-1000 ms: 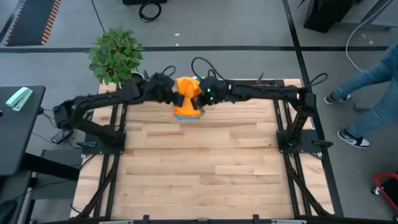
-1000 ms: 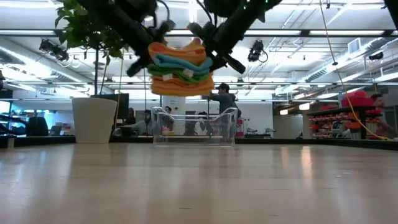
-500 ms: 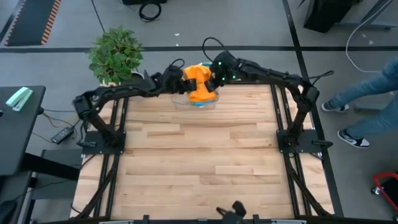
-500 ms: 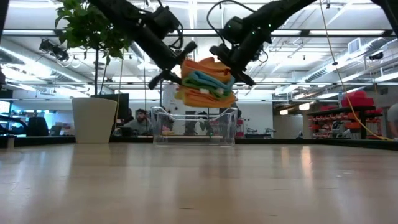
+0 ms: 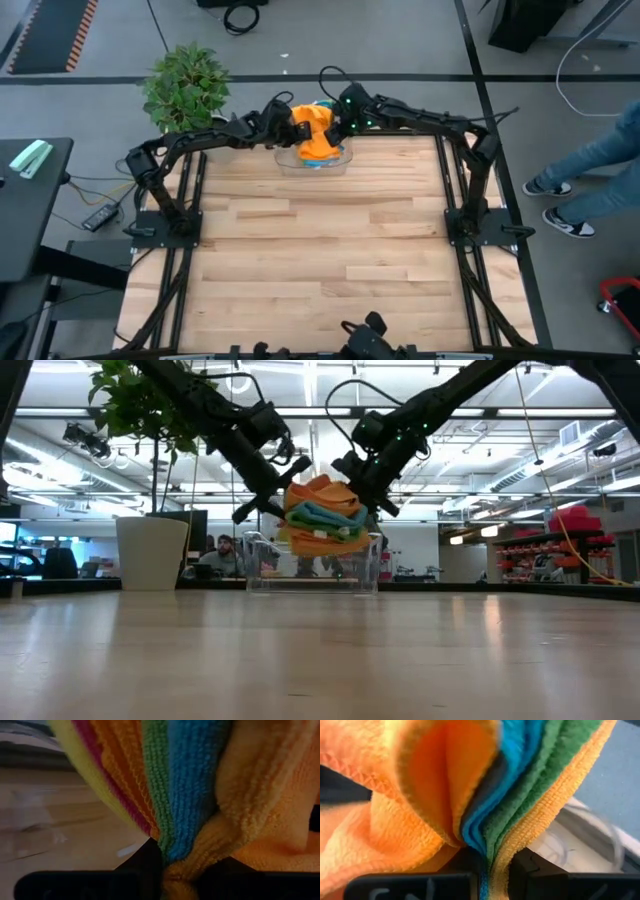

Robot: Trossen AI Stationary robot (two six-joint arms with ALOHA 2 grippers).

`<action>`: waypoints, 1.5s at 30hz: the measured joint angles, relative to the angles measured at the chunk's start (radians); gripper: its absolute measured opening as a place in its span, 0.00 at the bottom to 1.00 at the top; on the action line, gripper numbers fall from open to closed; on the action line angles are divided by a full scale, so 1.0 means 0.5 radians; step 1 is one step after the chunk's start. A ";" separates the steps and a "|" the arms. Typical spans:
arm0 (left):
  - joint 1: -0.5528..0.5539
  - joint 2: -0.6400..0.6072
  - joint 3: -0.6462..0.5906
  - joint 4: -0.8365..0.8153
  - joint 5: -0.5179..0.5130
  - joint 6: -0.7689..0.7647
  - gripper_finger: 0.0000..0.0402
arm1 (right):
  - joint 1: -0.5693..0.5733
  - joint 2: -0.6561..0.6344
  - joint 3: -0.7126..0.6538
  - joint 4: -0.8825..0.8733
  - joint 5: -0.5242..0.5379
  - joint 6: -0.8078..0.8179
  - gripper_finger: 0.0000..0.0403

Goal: Fold microfiber towels
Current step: Put the stacked microfiber cloths into the transparent bin

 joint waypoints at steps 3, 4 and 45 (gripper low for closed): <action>0.036 0.002 -0.001 -0.087 0.013 0.083 0.18 | 0.017 0.046 0.002 0.001 -0.002 0.010 0.13; 0.039 0.001 -0.001 -0.115 0.013 0.109 0.18 | 0.023 0.064 0.002 -0.003 -0.004 0.010 0.13; -0.300 -0.002 0.172 -0.583 0.062 0.324 0.19 | 0.256 -0.028 0.003 -0.528 0.085 -0.156 0.13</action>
